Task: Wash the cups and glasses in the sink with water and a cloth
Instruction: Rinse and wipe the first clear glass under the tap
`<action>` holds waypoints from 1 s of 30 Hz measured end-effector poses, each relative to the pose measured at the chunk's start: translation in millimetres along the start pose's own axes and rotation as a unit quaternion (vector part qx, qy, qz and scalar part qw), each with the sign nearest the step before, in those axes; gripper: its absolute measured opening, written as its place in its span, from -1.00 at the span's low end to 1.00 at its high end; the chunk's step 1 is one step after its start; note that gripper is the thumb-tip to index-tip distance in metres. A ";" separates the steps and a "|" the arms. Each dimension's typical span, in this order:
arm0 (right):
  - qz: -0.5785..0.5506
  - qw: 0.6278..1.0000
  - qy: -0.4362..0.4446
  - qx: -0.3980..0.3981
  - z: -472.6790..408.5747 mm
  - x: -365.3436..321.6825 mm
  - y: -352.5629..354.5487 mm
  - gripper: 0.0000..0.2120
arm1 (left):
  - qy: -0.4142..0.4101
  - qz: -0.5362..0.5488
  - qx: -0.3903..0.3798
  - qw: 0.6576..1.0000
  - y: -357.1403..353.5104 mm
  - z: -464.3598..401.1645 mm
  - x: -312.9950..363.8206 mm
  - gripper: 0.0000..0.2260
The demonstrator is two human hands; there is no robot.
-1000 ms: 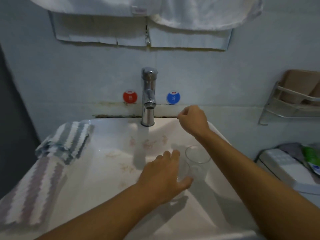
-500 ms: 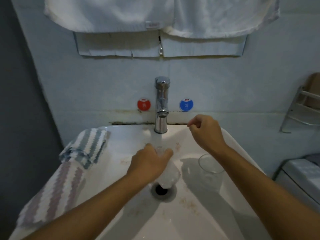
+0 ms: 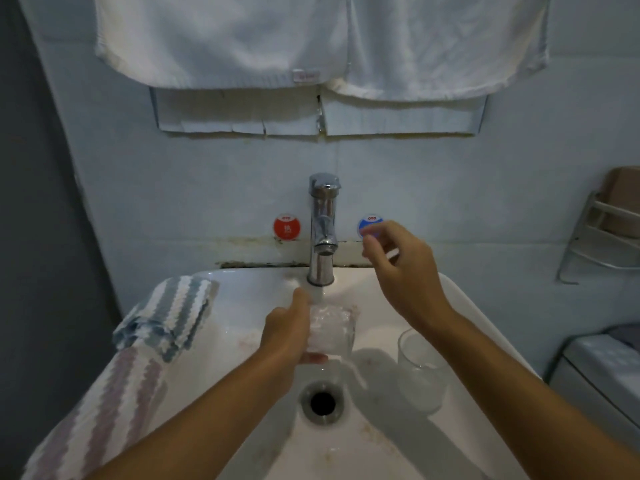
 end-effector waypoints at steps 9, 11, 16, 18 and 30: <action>0.084 0.973 0.212 -0.035 -44.1 -62.5 -22.1 -0.61 | -0.020 0.019 0.014 1.000 3.2 -3.2 6.0 -0.63; 0.108 0.966 0.235 -0.015 -48.9 -58.8 -24.2 -0.68 | -0.020 0.016 0.014 1.000 3.5 -3.2 4.8 -0.62; 0.099 0.963 0.248 0.022 -52.0 -55.1 -29.0 -0.64 | -0.021 0.009 0.013 1.000 1.0 -6.2 3.1 -0.61; 0.096 0.962 0.254 0.035 -49.8 -54.9 -30.7 -0.63 | -0.020 0.006 0.012 1.000 -1.1 -6.5 2.7 -0.59; 0.085 0.960 0.253 0.088 -54.2 -54.6 -38.6 -0.67 | -0.030 -0.004 0.013 0.999 -4.4 -9.8 2.2 -0.59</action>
Point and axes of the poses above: each hand's wrist, its own z-axis away from the middle knuckle, its own y-axis out of the back of the hand, x = y × z, the point moved 3 cm from there along -z, towards the middle knuckle, and after that the axes turned 14 degrees about -z, right-handed, at the moved point
